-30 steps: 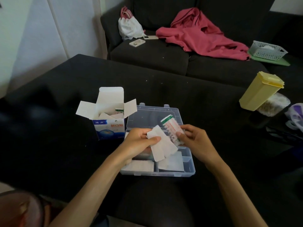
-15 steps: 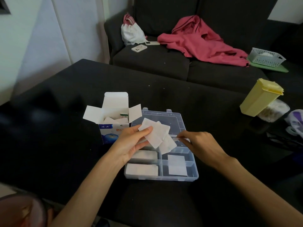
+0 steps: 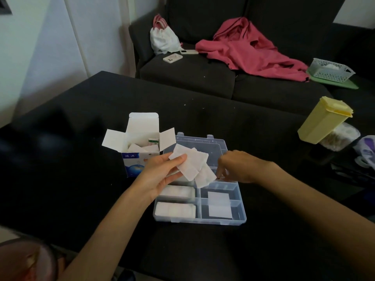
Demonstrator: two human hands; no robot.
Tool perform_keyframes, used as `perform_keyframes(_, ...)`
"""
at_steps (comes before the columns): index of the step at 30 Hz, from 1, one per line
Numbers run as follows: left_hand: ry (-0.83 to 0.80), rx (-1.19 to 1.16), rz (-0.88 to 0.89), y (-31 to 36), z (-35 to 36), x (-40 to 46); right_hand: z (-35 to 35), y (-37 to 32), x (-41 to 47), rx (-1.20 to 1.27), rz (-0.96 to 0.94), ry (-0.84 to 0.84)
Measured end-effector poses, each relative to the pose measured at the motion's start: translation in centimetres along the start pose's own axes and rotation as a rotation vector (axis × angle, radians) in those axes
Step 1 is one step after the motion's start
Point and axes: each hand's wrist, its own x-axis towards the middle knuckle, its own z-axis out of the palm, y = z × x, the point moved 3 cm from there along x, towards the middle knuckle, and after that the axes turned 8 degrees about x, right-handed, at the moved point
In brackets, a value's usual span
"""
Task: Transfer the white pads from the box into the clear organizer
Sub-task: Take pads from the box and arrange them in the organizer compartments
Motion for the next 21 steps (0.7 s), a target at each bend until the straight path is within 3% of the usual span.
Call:
perform_keyframes(5,-0.005,0.004,-0.002,-0.1,0.1,-0.1,-0.5,-0.2,1.4,-0.034,0.049,-0.267)
perform_keyframes(16,0.022,-0.030,-0.011,0.1,-0.6,0.3,-0.5,2.2,0.4,0.203,0.017,0.092)
perform_keyframes(21,0.035,-0.056,-0.021,-0.1,-0.7,0.6,-0.4,2.6,-1.0,0.252,0.038,0.045)
